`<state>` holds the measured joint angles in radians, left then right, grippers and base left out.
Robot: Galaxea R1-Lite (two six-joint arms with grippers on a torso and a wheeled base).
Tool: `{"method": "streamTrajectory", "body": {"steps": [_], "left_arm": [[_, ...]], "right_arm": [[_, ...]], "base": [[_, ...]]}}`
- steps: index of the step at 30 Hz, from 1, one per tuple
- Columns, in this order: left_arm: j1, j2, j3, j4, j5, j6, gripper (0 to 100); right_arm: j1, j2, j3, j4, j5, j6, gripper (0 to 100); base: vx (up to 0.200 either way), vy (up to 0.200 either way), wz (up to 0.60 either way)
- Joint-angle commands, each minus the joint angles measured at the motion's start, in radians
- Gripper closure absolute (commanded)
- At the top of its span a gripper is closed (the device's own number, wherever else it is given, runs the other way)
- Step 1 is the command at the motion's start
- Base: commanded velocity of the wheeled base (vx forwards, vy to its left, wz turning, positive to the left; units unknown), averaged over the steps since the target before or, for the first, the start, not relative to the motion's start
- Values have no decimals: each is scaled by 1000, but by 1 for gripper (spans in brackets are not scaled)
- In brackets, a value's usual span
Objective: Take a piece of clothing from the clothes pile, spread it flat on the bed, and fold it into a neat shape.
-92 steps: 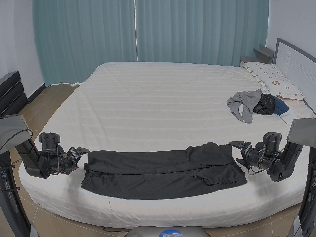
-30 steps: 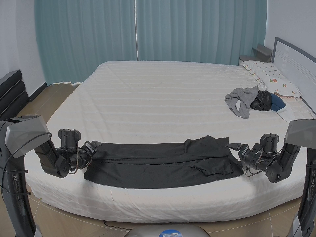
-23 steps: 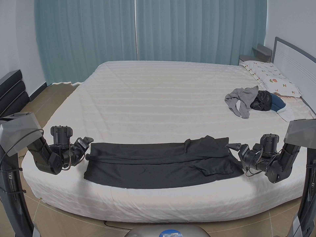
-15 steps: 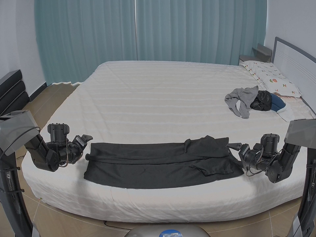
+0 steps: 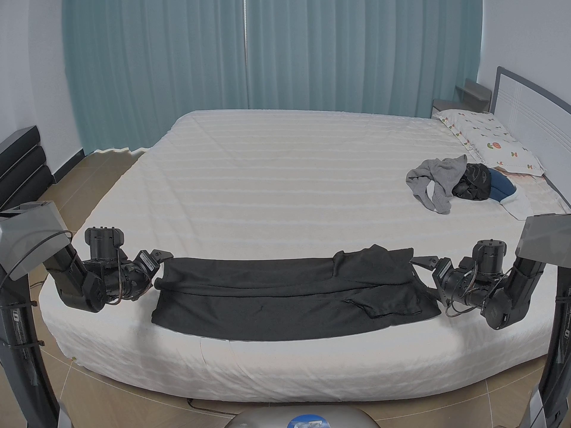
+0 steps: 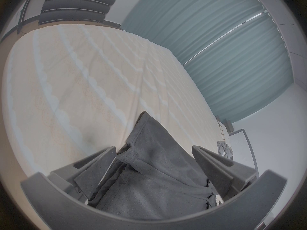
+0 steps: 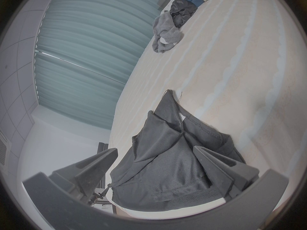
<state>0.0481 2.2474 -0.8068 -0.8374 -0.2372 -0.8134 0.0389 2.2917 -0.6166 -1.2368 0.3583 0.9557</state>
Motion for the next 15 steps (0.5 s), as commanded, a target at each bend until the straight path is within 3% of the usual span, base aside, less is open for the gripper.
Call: {"method": "streamTrajectory", "body": {"steps": [1, 11, 12, 15], "left_arm": [[1, 29, -8, -2, 27, 2, 0], [-17, 52, -14, -2, 41, 3, 0], [-17, 55, -15, -2, 41, 3, 100], [-17, 64, -23, 0, 42, 19, 100]], "right_arm": [[2, -66, 8, 10, -1, 1, 0], [33, -66, 15, 11, -10, 1, 0], [38, -66, 14, 11, -10, 1, 0], [52, -66, 6, 28, -18, 1, 0]], "base": [[0, 0, 0], [0, 0, 0], [0, 0, 0], [0, 0, 0]]}}
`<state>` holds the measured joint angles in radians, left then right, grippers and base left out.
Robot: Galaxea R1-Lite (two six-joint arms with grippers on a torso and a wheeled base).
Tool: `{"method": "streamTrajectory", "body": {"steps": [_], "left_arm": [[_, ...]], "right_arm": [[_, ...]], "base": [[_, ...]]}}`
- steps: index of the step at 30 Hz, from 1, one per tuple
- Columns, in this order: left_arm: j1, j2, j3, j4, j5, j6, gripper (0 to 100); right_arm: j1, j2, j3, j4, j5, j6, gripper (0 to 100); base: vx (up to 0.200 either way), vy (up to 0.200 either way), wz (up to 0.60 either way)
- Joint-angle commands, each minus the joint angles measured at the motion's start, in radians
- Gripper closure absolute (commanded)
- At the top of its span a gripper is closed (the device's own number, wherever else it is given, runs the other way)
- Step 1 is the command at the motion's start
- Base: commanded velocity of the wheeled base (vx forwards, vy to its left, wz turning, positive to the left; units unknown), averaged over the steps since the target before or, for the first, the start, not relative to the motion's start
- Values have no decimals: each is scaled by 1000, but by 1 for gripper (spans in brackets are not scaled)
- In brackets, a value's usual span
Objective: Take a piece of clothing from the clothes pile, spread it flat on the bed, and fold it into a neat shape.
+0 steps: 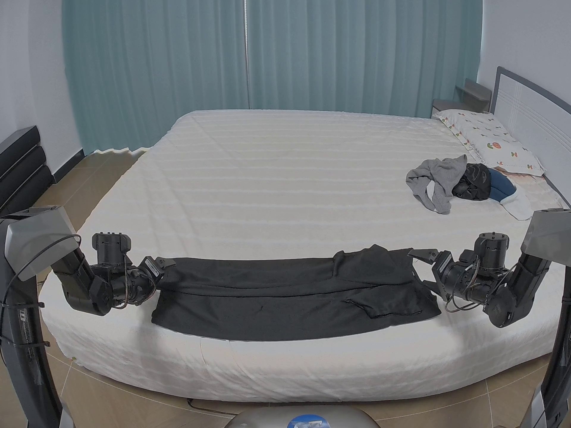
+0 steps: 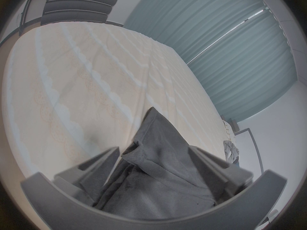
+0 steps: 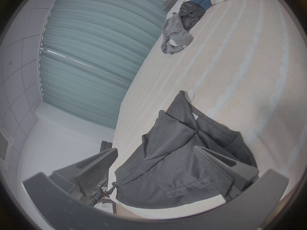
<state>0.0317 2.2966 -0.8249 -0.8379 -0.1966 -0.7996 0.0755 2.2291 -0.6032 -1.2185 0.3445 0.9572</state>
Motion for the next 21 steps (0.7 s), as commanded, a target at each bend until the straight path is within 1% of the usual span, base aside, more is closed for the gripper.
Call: {"method": "streamTrajectory", "body": {"steps": [1, 2, 3, 4, 5, 6, 7, 8, 12, 14, 15, 17, 21], "left_arm": [[-1, 17, -5, 0, 2, 5, 100], [-1, 17, -5, 0, 2, 5, 100], [1, 17, -7, 0, 2, 5, 100], [-1, 17, -7, 0, 3, 5, 100], [1, 12, -10, -1, 6, 3, 100], [1, 11, -10, -1, 6, 3, 100], [1, 3, -11, -1, 25, 2, 100], [1, 0, -11, -6, 32, 0, 100], [-1, -36, -11, -10, 69, -10, 100], [-1, -54, -10, -10, 69, -32, 100], [-1, -55, -10, -10, 71, -33, 100], [-3, -74, -10, -12, 69, -67, 100], [-10, -75, -10, -12, 71, -72, 100]], "right_arm": [[21, -6, -15, 27, -15, 2, 0], [24, -8, -18, 37, -21, 2, 0], [35, -11, -36, 73, -47, 2, 0], [38, -11, -43, 80, -51, 2, 0], [55, -6, -66, 113, -78, 2, 0], [56, -6, -67, 116, -81, 3, 0], [72, 6, -84, 139, -107, 3, 0], [78, 15, -95, 146, -117, 5, 0], [99, 40, -156, 206, -165, 58, 0], [107, 49, -201, 275, -180, 64, 0], [107, 49, -204, 280, -182, 64, 0], [109, 66, -253, 340, -202, 74, 0], [109, 101, -305, 353, -213, 110, 0]], "base": [[0, 0, 0], [0, 0, 0], [0, 0, 0], [0, 0, 0], [0, 0, 0], [0, 0, 0], [0, 0, 0], [0, 0, 0], [0, 0, 0], [0, 0, 0], [0, 0, 0], [0, 0, 0], [0, 0, 0]]}}
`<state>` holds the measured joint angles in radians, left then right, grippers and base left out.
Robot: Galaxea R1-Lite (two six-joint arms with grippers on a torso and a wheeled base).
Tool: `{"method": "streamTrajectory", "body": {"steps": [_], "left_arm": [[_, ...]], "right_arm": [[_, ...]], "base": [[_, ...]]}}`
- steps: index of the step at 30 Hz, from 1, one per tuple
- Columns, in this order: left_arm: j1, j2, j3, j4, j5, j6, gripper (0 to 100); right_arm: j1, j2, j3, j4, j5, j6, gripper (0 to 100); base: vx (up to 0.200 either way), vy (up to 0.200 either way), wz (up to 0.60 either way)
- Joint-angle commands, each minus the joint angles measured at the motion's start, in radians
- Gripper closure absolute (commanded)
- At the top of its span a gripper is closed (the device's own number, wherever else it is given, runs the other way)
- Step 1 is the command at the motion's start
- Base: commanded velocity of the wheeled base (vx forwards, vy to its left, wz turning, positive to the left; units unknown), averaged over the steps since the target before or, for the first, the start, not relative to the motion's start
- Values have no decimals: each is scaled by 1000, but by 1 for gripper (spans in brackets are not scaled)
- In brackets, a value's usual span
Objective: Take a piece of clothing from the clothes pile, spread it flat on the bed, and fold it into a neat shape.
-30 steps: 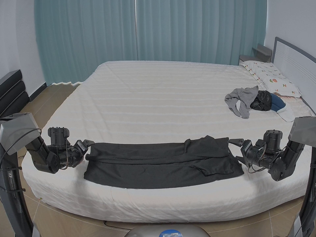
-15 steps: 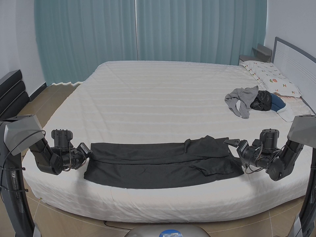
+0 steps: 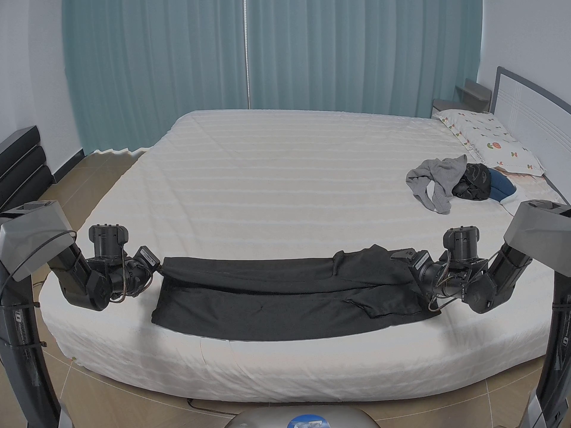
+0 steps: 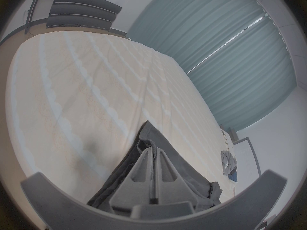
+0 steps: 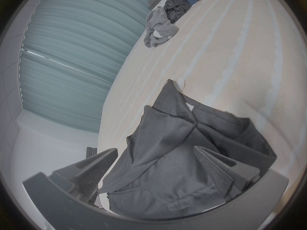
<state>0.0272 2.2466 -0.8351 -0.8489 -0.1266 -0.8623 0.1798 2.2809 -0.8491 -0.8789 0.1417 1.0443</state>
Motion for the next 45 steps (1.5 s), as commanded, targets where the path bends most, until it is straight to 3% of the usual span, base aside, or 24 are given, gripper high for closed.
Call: {"method": "streamTrajectory", "body": {"steps": [1, 17, 18, 26, 33, 45], "left_arm": [[-7, -24, 1, -1, 1, -9, 100], [-7, -24, 1, -1, 1, -9, 100], [-7, -22, 1, -1, 1, -9, 100], [-7, -24, -4, 2, 7, -9, 100], [-7, -13, -93, 13, 7, -4, 100], [3, 41, -354, 62, 33, -21, 100]], "right_arm": [[3, 58, -70, 18, -10, 26, 0], [-13, 124, -183, 110, -56, 30, 0], [-13, 127, -186, 110, -67, 31, 100], [-20, 118, -212, 143, -86, 28, 100], [-23, 95, -288, 210, -93, 30, 100], [-33, 106, -515, 155, -191, 23, 100]], "base": [[0, 0, 0], [0, 0, 0], [0, 0, 0], [0, 0, 0], [0, 0, 0], [0, 0, 0]]}}
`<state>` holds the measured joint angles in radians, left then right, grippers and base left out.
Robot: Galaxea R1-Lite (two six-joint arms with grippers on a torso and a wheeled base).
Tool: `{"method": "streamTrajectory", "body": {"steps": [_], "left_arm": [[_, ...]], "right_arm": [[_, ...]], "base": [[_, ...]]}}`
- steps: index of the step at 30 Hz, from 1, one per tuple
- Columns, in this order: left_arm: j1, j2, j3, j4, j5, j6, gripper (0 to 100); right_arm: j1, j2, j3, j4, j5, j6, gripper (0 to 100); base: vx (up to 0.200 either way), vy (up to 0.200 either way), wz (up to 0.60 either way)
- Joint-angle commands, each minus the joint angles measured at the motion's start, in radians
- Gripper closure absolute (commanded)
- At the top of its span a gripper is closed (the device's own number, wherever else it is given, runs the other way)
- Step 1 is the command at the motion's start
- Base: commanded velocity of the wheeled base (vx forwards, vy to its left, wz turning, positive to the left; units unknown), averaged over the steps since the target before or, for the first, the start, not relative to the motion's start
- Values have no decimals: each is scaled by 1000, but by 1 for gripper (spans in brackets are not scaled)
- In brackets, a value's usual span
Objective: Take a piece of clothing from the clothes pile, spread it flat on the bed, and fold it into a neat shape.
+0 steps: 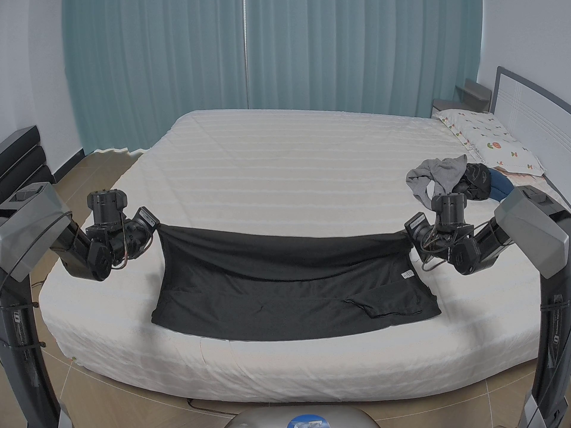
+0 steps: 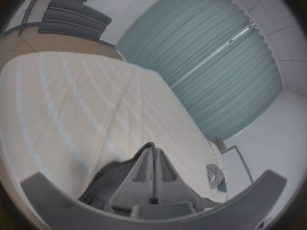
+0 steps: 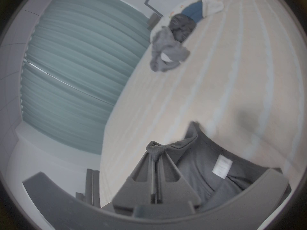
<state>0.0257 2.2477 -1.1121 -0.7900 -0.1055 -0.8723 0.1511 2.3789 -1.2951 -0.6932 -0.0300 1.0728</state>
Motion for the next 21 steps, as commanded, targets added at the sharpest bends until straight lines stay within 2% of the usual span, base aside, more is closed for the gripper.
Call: {"method": "streamTrajectory", "body": {"steps": [1, 7, 15, 16, 21], "left_arm": [[3, 44, -77, 0, 10, -24, 100], [5, 78, -54, -2, 13, -28, 100], [19, 89, 101, -67, -2, 12, 100], [19, 89, 149, -71, -2, 70, 100], [14, 92, 232, -72, -6, 168, 100]], "right_arm": [[-4, 6, -61, -48, -21, -8, 100], [-5, 9, 23, -57, -19, -66, 100], [-5, 8, 186, -71, 18, -146, 100], [-4, 8, 226, -72, 33, -172, 100], [-2, 9, 266, -71, 47, -194, 100]], "base": [[0, 0, 0], [0, 0, 0], [0, 0, 0], [0, 0, 0], [0, 0, 0]]}}
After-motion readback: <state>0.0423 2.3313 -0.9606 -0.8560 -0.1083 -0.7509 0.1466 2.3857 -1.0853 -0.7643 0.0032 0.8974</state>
